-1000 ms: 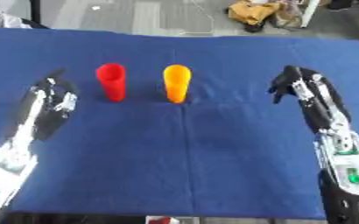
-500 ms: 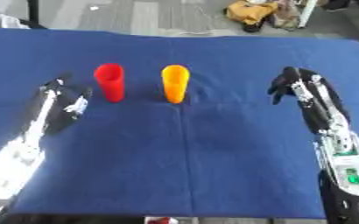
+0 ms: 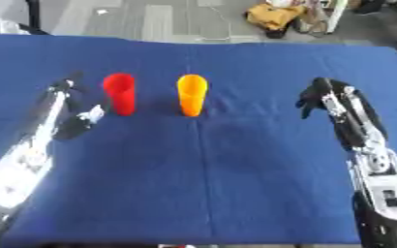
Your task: Pour the contents of one cup into another cup.
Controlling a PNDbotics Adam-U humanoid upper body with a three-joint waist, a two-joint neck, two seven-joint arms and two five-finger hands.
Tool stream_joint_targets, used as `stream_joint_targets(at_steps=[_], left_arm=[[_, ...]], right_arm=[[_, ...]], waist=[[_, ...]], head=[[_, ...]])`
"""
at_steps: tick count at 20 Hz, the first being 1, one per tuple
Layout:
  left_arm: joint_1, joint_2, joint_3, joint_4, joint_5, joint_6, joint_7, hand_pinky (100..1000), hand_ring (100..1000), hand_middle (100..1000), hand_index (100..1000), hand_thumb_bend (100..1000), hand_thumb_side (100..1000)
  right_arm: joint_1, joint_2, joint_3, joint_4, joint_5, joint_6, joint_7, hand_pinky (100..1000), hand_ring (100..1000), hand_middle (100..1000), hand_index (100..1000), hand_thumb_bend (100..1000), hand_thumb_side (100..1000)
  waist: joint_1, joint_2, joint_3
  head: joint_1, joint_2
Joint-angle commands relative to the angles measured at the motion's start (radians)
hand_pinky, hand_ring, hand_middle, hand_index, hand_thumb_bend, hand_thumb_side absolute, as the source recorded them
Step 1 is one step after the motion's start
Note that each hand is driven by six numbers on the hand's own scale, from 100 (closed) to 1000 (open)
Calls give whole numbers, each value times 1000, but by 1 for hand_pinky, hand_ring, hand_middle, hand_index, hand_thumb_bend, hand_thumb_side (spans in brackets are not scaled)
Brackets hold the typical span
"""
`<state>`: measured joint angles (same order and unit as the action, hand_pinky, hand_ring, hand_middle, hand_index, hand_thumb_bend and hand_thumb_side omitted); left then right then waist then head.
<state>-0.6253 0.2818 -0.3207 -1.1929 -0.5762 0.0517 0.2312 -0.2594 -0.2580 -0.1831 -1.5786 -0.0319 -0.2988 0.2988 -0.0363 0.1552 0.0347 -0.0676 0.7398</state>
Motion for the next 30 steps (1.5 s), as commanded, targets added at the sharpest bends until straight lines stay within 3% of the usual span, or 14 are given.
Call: stream_joint_targets(at_steps=[1,4,10,30], left_arm=[[-27,15,7,1,-12,21,-9,478,497,658,969,588,791],[-40,15,8,15,-3,30,4,451,491,664,988,497,727],[-66,24,0,28,-1,16,33,450,491,670,1000,455,640],[-117,28,-17,66,-51,-26,37,440,489,671,997,415,614]], right_arm=[[-13,-12,-1,-10,-3,-2,3,343,499,318,524,319,789],[-15,-10,1,-10,-3,-2,4,342,499,317,524,319,790],[-20,-5,3,-11,-2,-3,8,342,498,317,524,320,792],[-34,8,8,-12,2,-5,18,341,498,315,523,324,797]], waist=[[0,-10,-3],[-1,-6,-8],[-4,4,-21],[-8,39,-53]], head=[[3,-11],[4,-15],[2,-25],[0,-45]])
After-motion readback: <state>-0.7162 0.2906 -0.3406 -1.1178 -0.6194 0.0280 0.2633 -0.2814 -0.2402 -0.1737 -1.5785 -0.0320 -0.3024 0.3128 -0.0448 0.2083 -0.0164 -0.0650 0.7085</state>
